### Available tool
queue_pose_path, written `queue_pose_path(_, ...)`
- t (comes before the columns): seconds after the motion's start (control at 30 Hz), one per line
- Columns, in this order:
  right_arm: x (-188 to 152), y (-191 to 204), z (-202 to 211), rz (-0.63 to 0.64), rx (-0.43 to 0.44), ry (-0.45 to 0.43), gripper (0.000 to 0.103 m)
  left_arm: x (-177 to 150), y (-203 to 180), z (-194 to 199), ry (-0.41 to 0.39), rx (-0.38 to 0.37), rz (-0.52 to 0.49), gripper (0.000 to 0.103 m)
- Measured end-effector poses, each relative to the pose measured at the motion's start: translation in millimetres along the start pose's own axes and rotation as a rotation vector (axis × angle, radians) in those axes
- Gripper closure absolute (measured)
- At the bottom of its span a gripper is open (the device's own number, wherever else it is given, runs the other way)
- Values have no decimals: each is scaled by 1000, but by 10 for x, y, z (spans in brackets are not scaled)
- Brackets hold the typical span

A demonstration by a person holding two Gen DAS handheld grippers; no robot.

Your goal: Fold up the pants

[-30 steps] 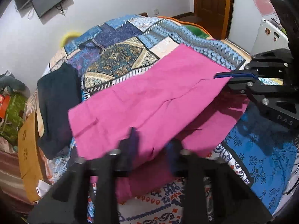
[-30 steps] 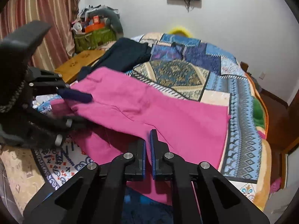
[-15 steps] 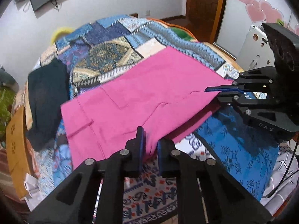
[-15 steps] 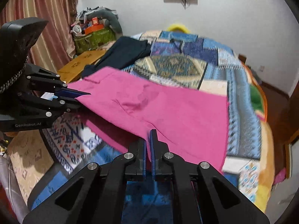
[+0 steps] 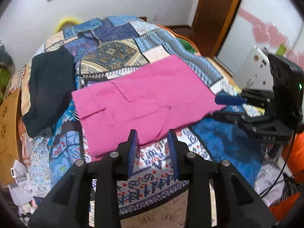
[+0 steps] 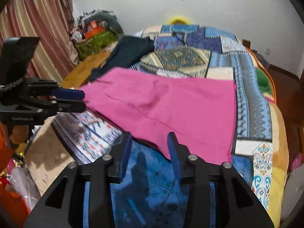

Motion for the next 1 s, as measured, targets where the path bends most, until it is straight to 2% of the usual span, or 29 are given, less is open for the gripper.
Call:
queue_pose_path(0.17,169,10,-23,-44,1,-47,66,220,87,42,-43,4,52,69)
queue_pose_path(0.23,219,-9,-95,-73,3,-48,66,314,139,11,-54,9,79,62)
queue_pose_path(0.4,283,-41,-376,-131,9,-15,66,446,256,-205,-31,25,119,58)
queue_pose_path(0.57,207,-17,-643,-148,33,62,65,345,389,-517,49,57,136,58)
queue_pose_path(0.63,135,-11,-715,-146,44,100,59,258,462,-616,75,75,137,58)
queue_pose_path(0.7,83,-33,-677,-146,39,88,53,208,486,-604,59,80,117,58)
queue_pose_path(1.0,-216,-334,-499,-218,3,128,52,117,629,-439,30,96,110,56)
Point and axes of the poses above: each gripper's, at about its wrist camera, not at the fingertips, and z roughly against the way its jaws point, y to its left, x to its top, the point moved 4 cm from there along -z, roughly the way its jaws point, and after that the axes turned 14 degrees about z, right-handed, at the moved point
